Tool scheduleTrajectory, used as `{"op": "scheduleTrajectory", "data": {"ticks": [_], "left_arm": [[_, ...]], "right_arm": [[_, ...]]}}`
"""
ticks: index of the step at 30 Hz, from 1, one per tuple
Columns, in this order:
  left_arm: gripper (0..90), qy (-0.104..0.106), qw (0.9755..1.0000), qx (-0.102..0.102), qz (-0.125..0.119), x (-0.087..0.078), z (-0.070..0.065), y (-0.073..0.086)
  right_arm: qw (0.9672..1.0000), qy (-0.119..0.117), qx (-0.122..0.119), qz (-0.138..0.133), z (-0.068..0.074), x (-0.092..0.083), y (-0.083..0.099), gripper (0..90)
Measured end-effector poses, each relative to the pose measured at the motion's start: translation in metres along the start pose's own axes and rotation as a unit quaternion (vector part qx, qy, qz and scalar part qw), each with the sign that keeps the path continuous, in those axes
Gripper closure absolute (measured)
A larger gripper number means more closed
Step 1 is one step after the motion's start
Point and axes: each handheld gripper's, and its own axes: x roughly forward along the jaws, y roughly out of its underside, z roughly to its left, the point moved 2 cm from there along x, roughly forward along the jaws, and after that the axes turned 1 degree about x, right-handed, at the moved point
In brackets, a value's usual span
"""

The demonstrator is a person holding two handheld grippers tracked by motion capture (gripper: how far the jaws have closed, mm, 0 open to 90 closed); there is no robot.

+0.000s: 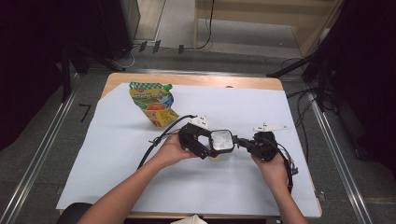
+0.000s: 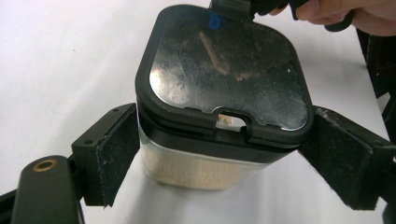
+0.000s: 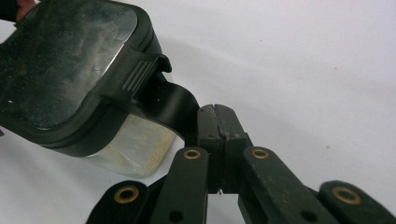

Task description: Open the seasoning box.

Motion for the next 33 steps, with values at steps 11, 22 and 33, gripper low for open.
{"op": "scheduleTrajectory", "data": {"ticks": [11, 22, 33], "left_arm": [[14.9, -0.003, 1.0, 0.005, -0.001, -0.005, -0.001, -0.004], [15.1, -0.013, 0.9997, 0.021, 0.002, -0.008, -0.006, -0.01], [14.9, -0.013, 0.9995, 0.028, 0.002, -0.011, -0.008, -0.016]], "right_arm": [[1.0, 0.002, -0.003, 0.002, 0.001, -0.001, 0.0, 90.0], [1.0, 0.003, -0.001, 0.003, 0.002, -0.001, 0.001, 90.0], [1.0, 0.001, -0.002, 0.002, 0.003, 0.0, 0.001, 90.0]]}}
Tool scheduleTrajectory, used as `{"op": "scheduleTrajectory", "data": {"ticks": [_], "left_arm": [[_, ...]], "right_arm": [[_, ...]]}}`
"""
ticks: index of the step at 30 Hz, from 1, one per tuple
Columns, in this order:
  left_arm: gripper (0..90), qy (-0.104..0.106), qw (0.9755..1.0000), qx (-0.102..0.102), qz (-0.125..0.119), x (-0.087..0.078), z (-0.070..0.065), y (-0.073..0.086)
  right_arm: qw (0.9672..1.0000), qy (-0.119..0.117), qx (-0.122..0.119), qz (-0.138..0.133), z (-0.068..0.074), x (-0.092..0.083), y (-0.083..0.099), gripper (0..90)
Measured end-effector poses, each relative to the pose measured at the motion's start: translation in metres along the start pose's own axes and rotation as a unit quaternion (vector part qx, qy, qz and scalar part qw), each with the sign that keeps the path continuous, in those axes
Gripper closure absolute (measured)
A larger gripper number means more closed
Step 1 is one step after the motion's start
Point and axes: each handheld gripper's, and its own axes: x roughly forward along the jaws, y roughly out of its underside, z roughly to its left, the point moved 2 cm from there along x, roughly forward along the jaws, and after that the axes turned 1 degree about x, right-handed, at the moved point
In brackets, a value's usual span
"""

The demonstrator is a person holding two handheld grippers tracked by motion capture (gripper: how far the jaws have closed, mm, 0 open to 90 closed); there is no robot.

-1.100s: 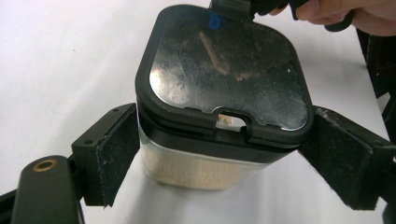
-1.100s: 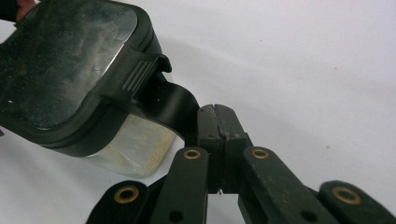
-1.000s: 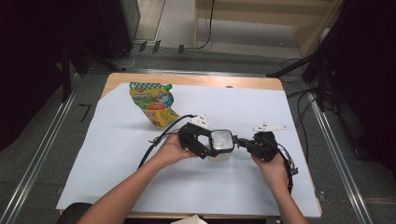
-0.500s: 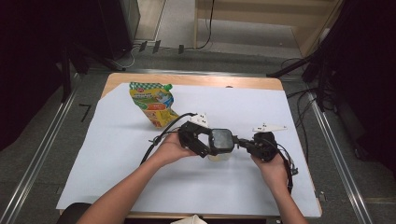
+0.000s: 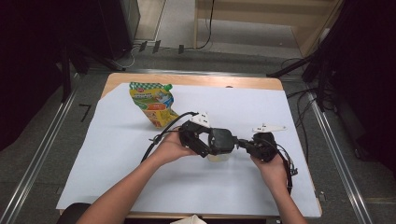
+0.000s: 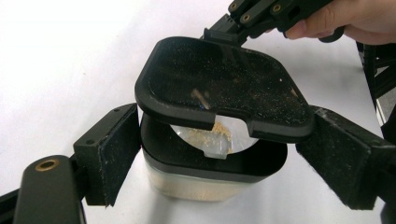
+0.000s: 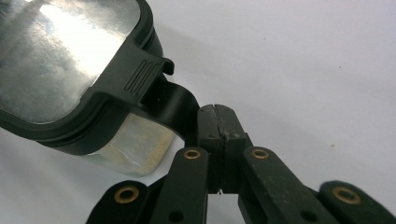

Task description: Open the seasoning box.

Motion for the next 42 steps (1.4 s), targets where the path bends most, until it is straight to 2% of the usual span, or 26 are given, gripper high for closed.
{"op": "scheduleTrajectory", "data": {"ticks": [5, 7, 9, 12, 13, 14, 15, 18, 23, 26, 30, 39, 42], "left_arm": [[15.0, -0.002, 1.0, 0.008, 0.002, 0.0, 0.0, -0.001], [14.5, 0.0, 1.0, 0.003, 0.003, 0.0, 0.0, -0.003], [14.2, 0.005, 1.0, 0.001, 0.002, 0.0, 0.0, -0.006], [14.2, 0.007, 0.9999, 0.01, 0.005, 0.0, 0.0, -0.012], [14.5, 0.013, 0.9999, 0.009, -0.001, -0.001, -0.001, -0.014], [24.6, 0.042, 0.999, 0.003, -0.013, -0.003, -0.002, -0.015], [35.6, 0.05, 0.9985, 0.0, -0.021, -0.004, -0.002, -0.017], [36.0, 0.044, 0.9989, 0.006, -0.015, -0.003, -0.006, -0.02], [45.0, 0.049, 0.9987, 0.009, -0.007, -0.005, -0.009, -0.025], [48.2, 0.05, 0.9988, 0.005, 0.003, -0.005, -0.011, -0.03], [51.4, 0.065, 0.9977, -0.008, 0.015, -0.005, -0.011, -0.037], [54.0, 0.083, 0.9961, -0.024, 0.019, -0.001, -0.011, -0.046], [56.7, 0.086, 0.9958, -0.021, 0.02, 0.001, -0.012, -0.049]], "right_arm": [[1.0, 0.0, 0.001, 0.0, 0.0, 0.0, 0.0, 90.0], [1.0, 0.0, 0.002, 0.0, 0.0, 0.0, 0.0, 90.0], [1.0, 0.0, 0.001, 0.0, 0.0, 0.0, 0.0, 90.0], [1.0, -0.002, 0.002, -0.001, 0.0, -0.001, 0.0, 90.0], [1.0, -0.002, 0.002, -0.002, 0.0, -0.001, 0.0, 90.0], [1.0, -0.003, 0.002, -0.003, 0.0, -0.001, 0.0, 90.0], [1.0, -0.003, 0.003, -0.003, 0.001, -0.001, 0.0, 90.0], [1.0, -0.003, -0.001, -0.002, 0.001, -0.001, 0.0, 90.0], [1.0, -0.005, -0.002, -0.002, 0.002, -0.002, 0.0, 90.0], [1.0, -0.005, -0.003, -0.002, 0.002, -0.002, 0.001, 90.0], [1.0, -0.005, -0.004, -0.001, 0.002, -0.002, 0.001, 90.0], [1.0, -0.007, -0.005, -0.004, 0.002, -0.002, 0.001, 90.0], [1.0, -0.007, -0.004, -0.005, 0.002, -0.002, 0.001, 90.0]]}}
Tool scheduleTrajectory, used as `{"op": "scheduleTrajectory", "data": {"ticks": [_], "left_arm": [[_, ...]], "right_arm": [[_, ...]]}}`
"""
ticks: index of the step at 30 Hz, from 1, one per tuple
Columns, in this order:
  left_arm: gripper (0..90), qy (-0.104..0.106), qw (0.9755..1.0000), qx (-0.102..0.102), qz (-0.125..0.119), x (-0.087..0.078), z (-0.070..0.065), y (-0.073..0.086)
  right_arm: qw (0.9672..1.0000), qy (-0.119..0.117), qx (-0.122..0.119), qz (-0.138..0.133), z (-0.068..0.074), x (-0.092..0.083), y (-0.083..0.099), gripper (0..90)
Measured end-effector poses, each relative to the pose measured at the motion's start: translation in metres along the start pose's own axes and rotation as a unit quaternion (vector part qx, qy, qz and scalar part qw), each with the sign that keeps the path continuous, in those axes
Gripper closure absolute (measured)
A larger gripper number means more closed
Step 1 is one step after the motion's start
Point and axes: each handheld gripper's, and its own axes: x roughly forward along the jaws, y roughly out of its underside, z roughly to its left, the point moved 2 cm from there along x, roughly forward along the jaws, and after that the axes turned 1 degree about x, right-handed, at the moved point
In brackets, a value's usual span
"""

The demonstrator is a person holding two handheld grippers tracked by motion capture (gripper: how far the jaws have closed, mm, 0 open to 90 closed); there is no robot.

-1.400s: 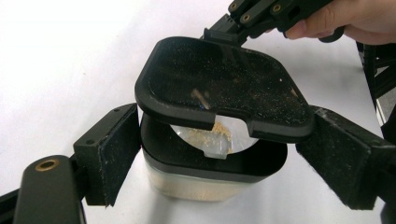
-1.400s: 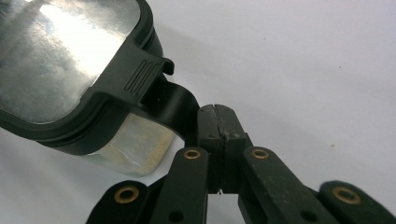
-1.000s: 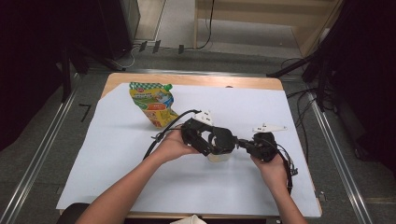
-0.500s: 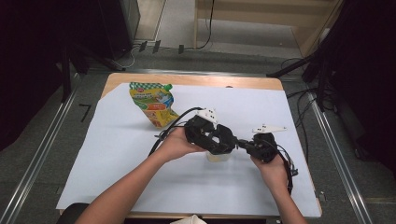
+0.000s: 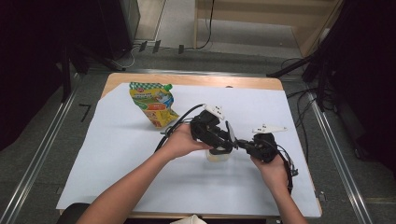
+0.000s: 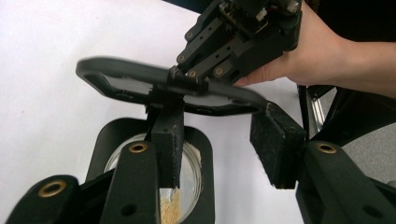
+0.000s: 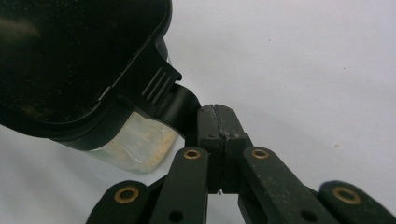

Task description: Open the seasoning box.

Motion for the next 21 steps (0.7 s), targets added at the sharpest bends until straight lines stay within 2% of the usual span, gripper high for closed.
{"op": "scheduleTrajectory", "data": {"ticks": [5, 12, 18, 21], "left_arm": [[63.5, -0.001, 1.0, 0.006, 0.003, 0.005, -0.002, -0.007], [71.3, 0.027, 0.9996, -0.004, 0.007, 0.014, 0.002, -0.01], [71.8, 0.035, 0.9994, -0.003, 0.005, 0.018, 0.006, -0.01], [70.2, 0.032, 0.9994, -0.006, 0.015, 0.018, 0.007, -0.008]], "right_arm": [[1.0, -0.002, -0.005, 0.002, 0.002, 0.0, 0.0, 90.0], [1.0, -0.001, -0.005, 0.004, 0.004, 0.001, 0.0, 90.0], [1.0, 0.001, -0.005, 0.003, 0.006, 0.0, 0.0, 90.0], [1.0, 0.0, -0.009, 0.001, 0.005, 0.001, 0.0, 90.0]]}}
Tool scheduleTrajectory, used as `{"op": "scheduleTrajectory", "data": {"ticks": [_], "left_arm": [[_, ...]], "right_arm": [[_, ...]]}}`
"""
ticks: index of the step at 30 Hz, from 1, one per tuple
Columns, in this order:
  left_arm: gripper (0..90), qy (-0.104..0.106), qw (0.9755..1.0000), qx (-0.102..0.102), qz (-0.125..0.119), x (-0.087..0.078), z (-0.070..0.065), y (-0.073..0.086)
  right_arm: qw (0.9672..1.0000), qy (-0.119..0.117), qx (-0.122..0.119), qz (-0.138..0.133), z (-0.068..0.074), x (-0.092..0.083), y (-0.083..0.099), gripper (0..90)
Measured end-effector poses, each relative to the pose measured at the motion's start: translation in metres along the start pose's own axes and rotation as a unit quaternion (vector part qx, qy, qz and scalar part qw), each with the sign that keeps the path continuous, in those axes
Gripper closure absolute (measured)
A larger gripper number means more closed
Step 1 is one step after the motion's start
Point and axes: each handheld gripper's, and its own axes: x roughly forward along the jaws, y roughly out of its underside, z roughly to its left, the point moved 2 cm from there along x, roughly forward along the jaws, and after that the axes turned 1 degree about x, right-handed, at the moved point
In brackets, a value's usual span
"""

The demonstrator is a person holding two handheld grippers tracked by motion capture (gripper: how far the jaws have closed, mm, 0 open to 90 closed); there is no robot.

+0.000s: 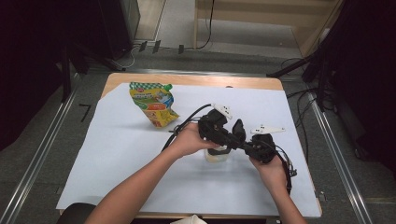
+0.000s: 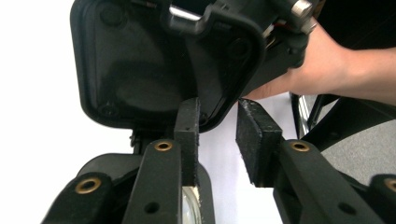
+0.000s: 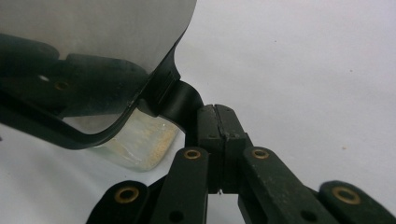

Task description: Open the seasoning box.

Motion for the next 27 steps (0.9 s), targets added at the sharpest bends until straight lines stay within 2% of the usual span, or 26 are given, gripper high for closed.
{"op": "scheduleTrajectory", "data": {"ticks": [3, 9, 12, 15, 19, 22, 27], "left_arm": [[69.1, -0.005, 1.0, -0.007, 0.004, -0.003, 0.001, 0.002], [64.2, -0.014, 0.9996, -0.018, -0.019, -0.02, 0.004, 0.008], [61.5, -0.012, 0.9994, -0.026, -0.019, -0.027, 0.006, 0.01], [58.0, -0.013, 0.9994, -0.027, -0.015, -0.034, 0.005, 0.014], [53.2, -0.021, 0.999, -0.031, -0.027, -0.046, 0.005, 0.021], [53.4, -0.037, 0.9983, -0.033, -0.03, -0.055, 0.006, 0.028], [51.0, -0.046, 0.9971, -0.045, -0.039, -0.068, 0.01, 0.042]], "right_arm": [[1.0, -0.005, -0.008, -0.003, 0.0, -0.002, 0.0, 90.0], [0.9998, -0.01, -0.009, -0.012, 0.003, -0.014, 0.003, 88.2], [0.9997, -0.014, -0.007, -0.016, 0.008, -0.022, 0.007, 86.8], [0.9996, -0.019, -0.01, -0.02, 0.015, -0.03, 0.01, 85.1], [0.9991, -0.033, -0.013, -0.024, 0.029, -0.039, 0.015, 82.8], [0.9985, -0.047, -0.019, -0.021, 0.039, -0.039, 0.02, 80.6], [0.9972, -0.068, -0.023, -0.018, 0.054, -0.038, 0.023, 73.4]]}}
